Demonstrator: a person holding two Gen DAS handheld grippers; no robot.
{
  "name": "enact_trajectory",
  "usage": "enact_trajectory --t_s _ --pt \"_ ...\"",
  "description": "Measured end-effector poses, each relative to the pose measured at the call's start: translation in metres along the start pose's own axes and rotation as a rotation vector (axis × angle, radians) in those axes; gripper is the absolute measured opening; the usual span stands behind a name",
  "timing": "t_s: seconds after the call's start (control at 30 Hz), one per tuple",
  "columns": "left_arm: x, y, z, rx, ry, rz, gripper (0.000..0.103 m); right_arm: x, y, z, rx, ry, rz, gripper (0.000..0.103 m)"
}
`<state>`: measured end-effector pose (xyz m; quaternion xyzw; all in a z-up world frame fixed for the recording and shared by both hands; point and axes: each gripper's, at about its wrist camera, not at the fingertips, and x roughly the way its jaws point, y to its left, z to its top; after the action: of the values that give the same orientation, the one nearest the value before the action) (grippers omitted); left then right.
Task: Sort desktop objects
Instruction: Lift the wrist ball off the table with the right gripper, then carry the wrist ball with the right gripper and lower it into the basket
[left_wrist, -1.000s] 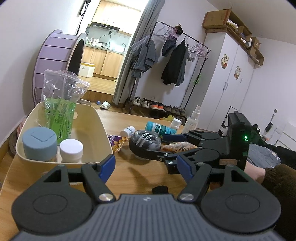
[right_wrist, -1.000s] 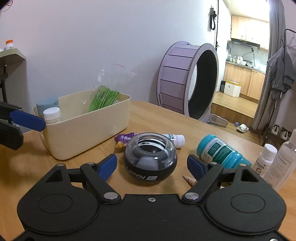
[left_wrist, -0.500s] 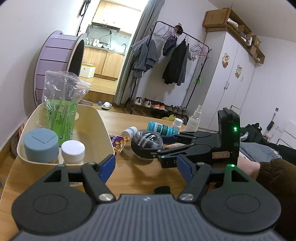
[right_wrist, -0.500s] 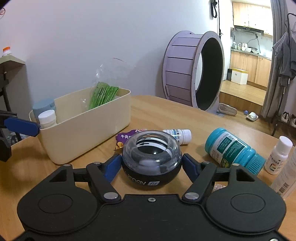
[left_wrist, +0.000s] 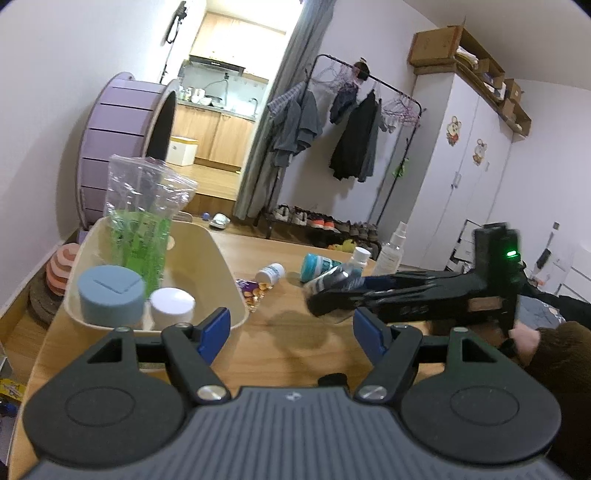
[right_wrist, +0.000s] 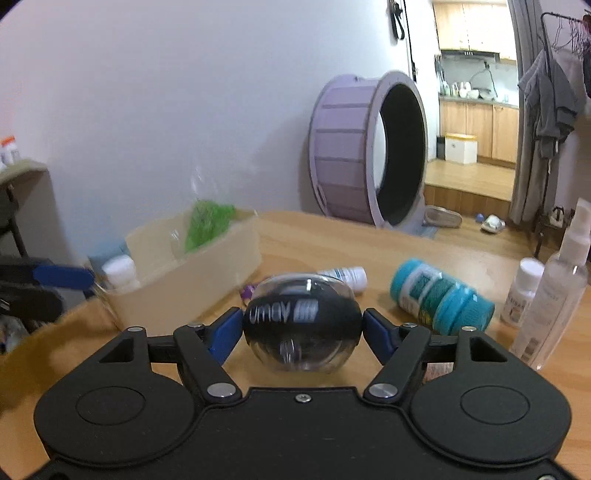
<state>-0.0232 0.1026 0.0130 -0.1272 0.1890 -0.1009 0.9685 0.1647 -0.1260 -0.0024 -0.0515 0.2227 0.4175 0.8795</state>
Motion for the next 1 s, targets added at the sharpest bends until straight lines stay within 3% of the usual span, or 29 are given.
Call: enact_trajectory --t_s 0.2,0.3,0.33,0.37,0.4,0.43,0.57,0.8,0.83,0.93,0.97,1.0 --pt "-0.019 0.013 0.001 -0.031 -0.041 0.048 0.072 -0.011 0.023 0.024 -0.003 -0.042 0.077 0.067" --pt "-0.030 0.021 0.001 -0.058 -0.064 0.067 0.072 -0.004 0.034 0.035 0.008 -0.045 0.119 0.060" --pt "-0.034 0.024 0.001 -0.067 -0.071 0.073 0.072 -0.002 0.036 0.039 0.015 -0.050 0.137 0.047" --pt "-0.038 0.026 0.002 -0.076 -0.080 0.078 0.072 -0.001 0.036 0.045 0.031 -0.069 0.154 0.008" --pt "-0.041 0.028 0.002 -0.084 -0.089 0.082 0.072 -0.001 0.037 0.053 0.047 -0.087 0.167 0.000" --pt "-0.044 0.031 0.002 -0.092 -0.097 0.086 0.072 0.002 0.040 0.062 0.023 -0.079 0.175 0.000" --pt "-0.047 0.037 0.004 -0.111 -0.100 0.089 0.073 0.013 0.051 0.073 -0.068 -0.037 0.145 0.000" --pt "-0.041 0.036 0.003 -0.099 -0.070 0.073 0.073 0.009 0.053 0.042 -0.082 0.046 0.159 0.003" --pt "-0.041 0.035 0.003 -0.094 -0.067 0.071 0.073 0.005 0.055 0.037 -0.082 0.055 0.171 0.010" --pt "-0.041 0.036 0.000 -0.089 -0.056 0.071 0.073 -0.008 0.064 0.019 -0.083 0.065 0.207 0.054" --pt "-0.041 0.036 0.000 -0.087 -0.052 0.071 0.073 -0.013 0.069 0.013 -0.086 0.065 0.226 0.063" --pt "-0.041 0.036 -0.001 -0.085 -0.049 0.071 0.073 -0.017 0.073 0.008 -0.090 0.066 0.245 0.065"
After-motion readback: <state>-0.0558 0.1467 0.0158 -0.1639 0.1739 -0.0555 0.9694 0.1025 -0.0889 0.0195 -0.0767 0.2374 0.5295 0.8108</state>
